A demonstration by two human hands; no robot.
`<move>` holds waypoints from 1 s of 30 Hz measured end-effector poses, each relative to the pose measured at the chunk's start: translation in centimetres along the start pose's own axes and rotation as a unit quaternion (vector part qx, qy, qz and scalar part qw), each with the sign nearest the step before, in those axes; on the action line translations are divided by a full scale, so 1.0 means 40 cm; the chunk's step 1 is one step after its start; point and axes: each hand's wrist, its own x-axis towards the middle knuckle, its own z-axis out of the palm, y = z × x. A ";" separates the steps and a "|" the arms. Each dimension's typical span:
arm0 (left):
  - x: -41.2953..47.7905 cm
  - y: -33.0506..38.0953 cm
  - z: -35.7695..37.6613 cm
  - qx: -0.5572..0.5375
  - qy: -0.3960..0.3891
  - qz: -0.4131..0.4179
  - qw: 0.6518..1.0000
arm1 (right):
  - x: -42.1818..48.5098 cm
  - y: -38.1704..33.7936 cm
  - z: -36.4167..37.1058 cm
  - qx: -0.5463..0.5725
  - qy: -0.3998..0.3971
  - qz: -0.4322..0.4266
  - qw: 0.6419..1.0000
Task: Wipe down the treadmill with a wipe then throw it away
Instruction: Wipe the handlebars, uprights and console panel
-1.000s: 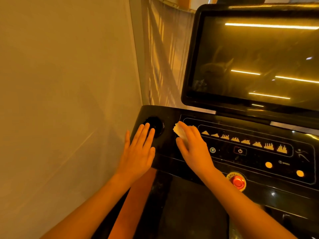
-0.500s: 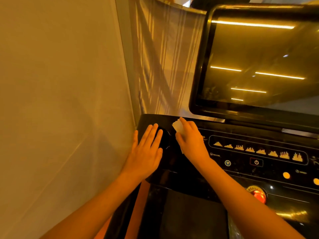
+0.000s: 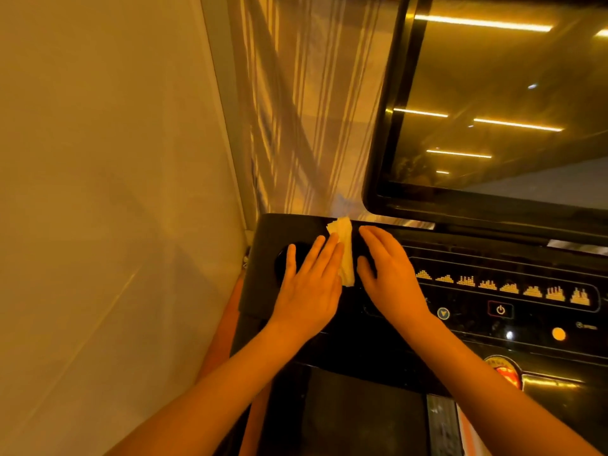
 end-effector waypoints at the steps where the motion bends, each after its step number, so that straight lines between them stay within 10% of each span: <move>1: 0.005 0.007 0.003 0.002 -0.009 -0.001 1.000 | -0.009 0.017 -0.003 -0.032 0.003 -0.017 0.999; 30: 0.158 -0.042 -0.045 -0.081 -0.045 0.026 0.995 | -0.045 0.097 0.016 -0.166 0.015 -0.079 0.983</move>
